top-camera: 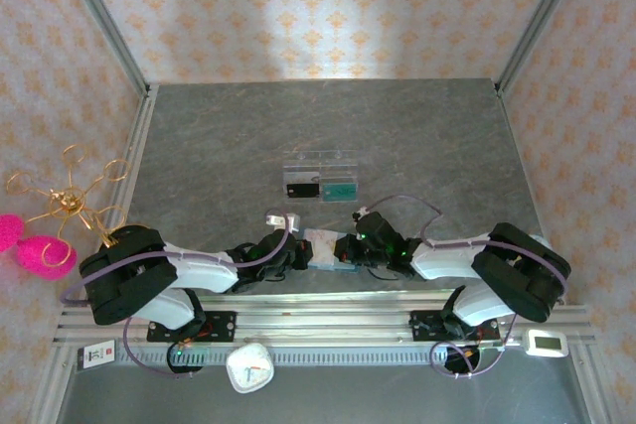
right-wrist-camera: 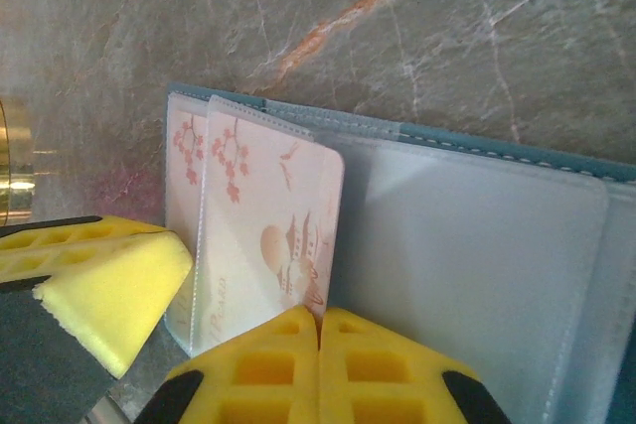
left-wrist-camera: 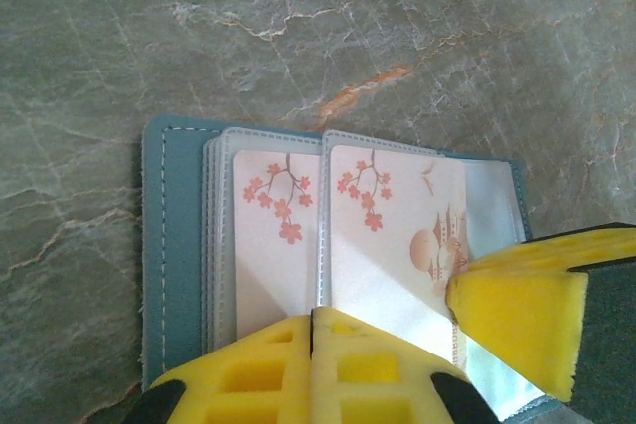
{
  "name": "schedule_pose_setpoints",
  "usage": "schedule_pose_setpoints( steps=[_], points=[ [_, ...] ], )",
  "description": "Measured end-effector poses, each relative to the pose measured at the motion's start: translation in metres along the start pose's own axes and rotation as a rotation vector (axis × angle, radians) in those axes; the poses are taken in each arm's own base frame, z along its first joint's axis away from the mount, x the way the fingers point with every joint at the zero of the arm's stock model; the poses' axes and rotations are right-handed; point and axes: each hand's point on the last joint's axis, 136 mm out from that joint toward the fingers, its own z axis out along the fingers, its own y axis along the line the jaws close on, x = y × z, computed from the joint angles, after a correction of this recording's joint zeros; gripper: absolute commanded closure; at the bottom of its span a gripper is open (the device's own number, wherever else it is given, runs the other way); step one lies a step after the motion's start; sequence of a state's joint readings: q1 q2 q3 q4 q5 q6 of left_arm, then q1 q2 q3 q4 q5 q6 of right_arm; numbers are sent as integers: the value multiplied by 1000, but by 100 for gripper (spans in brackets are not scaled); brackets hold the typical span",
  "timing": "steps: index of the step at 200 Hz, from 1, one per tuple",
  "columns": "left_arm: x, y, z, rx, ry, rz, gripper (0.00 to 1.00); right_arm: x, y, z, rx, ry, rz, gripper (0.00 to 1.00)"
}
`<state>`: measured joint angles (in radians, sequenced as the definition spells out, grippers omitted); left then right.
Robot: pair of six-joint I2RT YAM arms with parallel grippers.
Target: Take the credit cards out of the card holder
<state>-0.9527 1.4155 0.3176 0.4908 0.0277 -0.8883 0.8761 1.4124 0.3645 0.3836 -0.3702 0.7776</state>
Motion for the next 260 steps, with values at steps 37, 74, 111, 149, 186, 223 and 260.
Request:
schedule_pose_setpoints(
  steps=[37, 74, 111, 149, 186, 223, 260],
  points=[
    [-2, -1, -7, -1, 0, 4, 98, 0, 1, 1, -8, 9, -18, 100],
    [-4, -12, -4, 12, -3, 32, 95, 0, 3, 5, -10, 25, -46, 100],
    [-2, -13, 13, -24, 14, 44, 100, -2, 4, 7, -8, 28, -49, 89],
    [-4, -13, 15, -29, 5, 39, 100, -5, 9, 6, -23, 17, -46, 90],
    [-4, -12, 15, -29, 5, 39, 100, -5, 3, 7, -2, 12, -33, 100],
    [-5, -12, 15, -5, 4, 23, 100, -5, 0, 3, -3, 1, -30, 100],
    [-2, -15, 15, 19, 17, 14, 100, -4, -3, -7, -13, -8, -24, 100]
  ],
)
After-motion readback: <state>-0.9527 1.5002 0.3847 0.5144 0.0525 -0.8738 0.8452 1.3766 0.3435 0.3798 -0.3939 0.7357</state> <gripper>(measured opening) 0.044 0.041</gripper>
